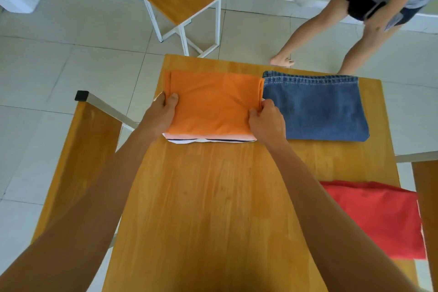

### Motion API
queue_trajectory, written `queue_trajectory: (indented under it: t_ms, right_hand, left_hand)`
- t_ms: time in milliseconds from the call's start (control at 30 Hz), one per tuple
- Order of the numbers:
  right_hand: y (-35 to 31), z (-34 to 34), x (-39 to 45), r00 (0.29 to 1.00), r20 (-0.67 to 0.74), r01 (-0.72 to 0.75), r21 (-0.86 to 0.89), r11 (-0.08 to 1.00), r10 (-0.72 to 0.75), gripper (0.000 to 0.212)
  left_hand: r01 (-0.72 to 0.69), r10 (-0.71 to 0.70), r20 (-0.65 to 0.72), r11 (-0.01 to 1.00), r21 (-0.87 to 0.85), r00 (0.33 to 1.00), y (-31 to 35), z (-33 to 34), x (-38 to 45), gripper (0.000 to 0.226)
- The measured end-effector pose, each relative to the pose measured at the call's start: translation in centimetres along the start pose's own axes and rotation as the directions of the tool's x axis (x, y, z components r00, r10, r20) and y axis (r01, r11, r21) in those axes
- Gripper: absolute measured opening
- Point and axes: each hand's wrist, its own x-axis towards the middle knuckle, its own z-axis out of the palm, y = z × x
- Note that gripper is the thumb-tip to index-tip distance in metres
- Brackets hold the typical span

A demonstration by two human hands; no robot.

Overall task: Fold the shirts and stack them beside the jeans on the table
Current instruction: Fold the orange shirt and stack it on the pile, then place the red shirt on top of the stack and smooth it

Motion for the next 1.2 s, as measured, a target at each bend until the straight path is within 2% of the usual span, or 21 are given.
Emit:
queue_trajectory:
  t_ms: [67, 133, 200, 267, 300, 367, 400, 467, 533, 600, 667, 733, 867, 967, 1033, 1100, 1200]
  right_hand:
    - [0.2, -0.5, -0.4, 0.998, 0.049, -0.029, -0.001, 1.000, 0.029, 0.035]
    - [-0.2, -1.0, -0.8, 0.998, 0.036, -0.049, -0.054, 0.997, 0.051, 0.041]
    - [-1.2, -1.2, -1.5, 0.998, -0.064, 0.016, -0.143, 0.990, -0.026, 0.052]
    - [-2.8, -0.8, -2.2, 0.969, -0.143, 0.170, -0.211, 0.963, -0.203, 0.060]
    - [-3.6, -0.5, -2.4, 0.943, -0.149, 0.255, -0.254, 0.933, -0.298, 0.060]
    - [-4.4, 0.6, -2.4, 0.906, -0.055, 0.379, -0.339, 0.861, -0.421, 0.058]
    - [-4.3, 1.1, -2.4, 0.903, 0.021, 0.407, -0.366, 0.837, -0.429, 0.058]
    - [-2.9, 1.7, -2.5, 0.921, 0.148, 0.388, -0.391, 0.834, -0.359, 0.061]
    - [-0.9, 1.2, -2.8, 0.945, 0.184, 0.323, -0.401, 0.857, -0.270, 0.063]
    - [0.9, -0.3, -3.6, 0.960, 0.149, 0.277, -0.414, 0.867, -0.236, 0.062]
    - [3.0, -2.1, -5.2, 0.974, 0.079, 0.225, -0.368, 0.902, -0.211, 0.055]
    - [5.6, -3.7, -7.3, 0.985, -0.011, 0.164, -0.295, 0.941, -0.175, 0.051]
    - [11.2, -6.3, -11.8, 0.985, -0.157, 0.038, -0.192, 0.981, -0.069, 0.048]
    - [15.2, -8.4, -13.9, 0.976, -0.219, -0.050, -0.157, 0.986, 0.015, 0.046]
    - [17.8, -10.2, -14.8, 0.968, -0.241, -0.120, -0.171, 0.978, 0.077, 0.049]
    - [20.5, -12.2, -15.2, 0.951, -0.259, -0.219, -0.182, 0.959, 0.167, 0.055]
    - [24.5, -15.1, -15.2, 0.892, -0.270, -0.414, -0.163, 0.896, 0.363, 0.071]
  left_hand:
    - [0.028, -0.028, 0.028, 1.000, -0.002, 0.999, -0.3, -0.1, -1.0, 0.068]
    - [0.010, -0.011, 0.028, 1.000, 0.028, 1.000, -0.3, 0.0, -1.6, 0.064]
    - [-0.082, 0.101, -0.136, 0.987, 0.139, 0.986, 0.0, 0.5, -1.8, 0.058]
    - [-0.197, 0.311, -0.306, 0.916, 0.349, 0.900, 0.8, 1.6, -1.9, 0.058]
    - [-0.254, 0.418, -0.299, 0.851, 0.460, 0.858, 1.3, 2.3, -2.0, 0.057]
    - [-0.376, 0.572, -0.145, 0.688, 0.621, 0.807, 1.6, 3.9, -2.3, 0.054]
    - [-0.405, 0.593, -0.070, 0.626, 0.666, 0.802, 1.4, 4.5, -2.4, 0.055]
    - [-0.369, 0.544, -0.040, 0.620, 0.693, 0.838, 0.6, 4.8, -2.1, 0.056]
    - [-0.259, 0.430, -0.105, 0.702, 0.664, 0.897, 0.0, 4.0, -1.6, 0.056]
    - [-0.140, 0.277, -0.159, 0.808, 0.573, 0.948, 0.0, 2.7, -1.6, 0.056]
    - [-0.088, 0.218, -0.197, 0.852, 0.515, 0.956, -0.2, 1.8, -2.5, 0.055]
    - [-0.141, 0.293, -0.227, 0.846, 0.515, 0.929, -0.3, 2.3, -4.4, 0.050]
    - [-0.381, 0.500, -0.214, 0.821, 0.426, 0.839, -0.4, 7.7, -11.1, 0.038]
    - [-0.503, 0.548, -0.073, 0.805, 0.314, 0.833, -0.7, 13.0, -16.4, 0.043]
    - [-0.501, 0.497, 0.076, 0.837, 0.220, 0.864, -1.0, 16.0, -19.2, 0.046]
    - [-0.424, 0.388, 0.239, 0.897, 0.123, 0.890, -1.0, 18.1, -21.3, 0.047]
    - [-0.225, 0.200, 0.408, 0.974, 0.015, 0.891, 0.1, 20.2, -23.4, 0.046]
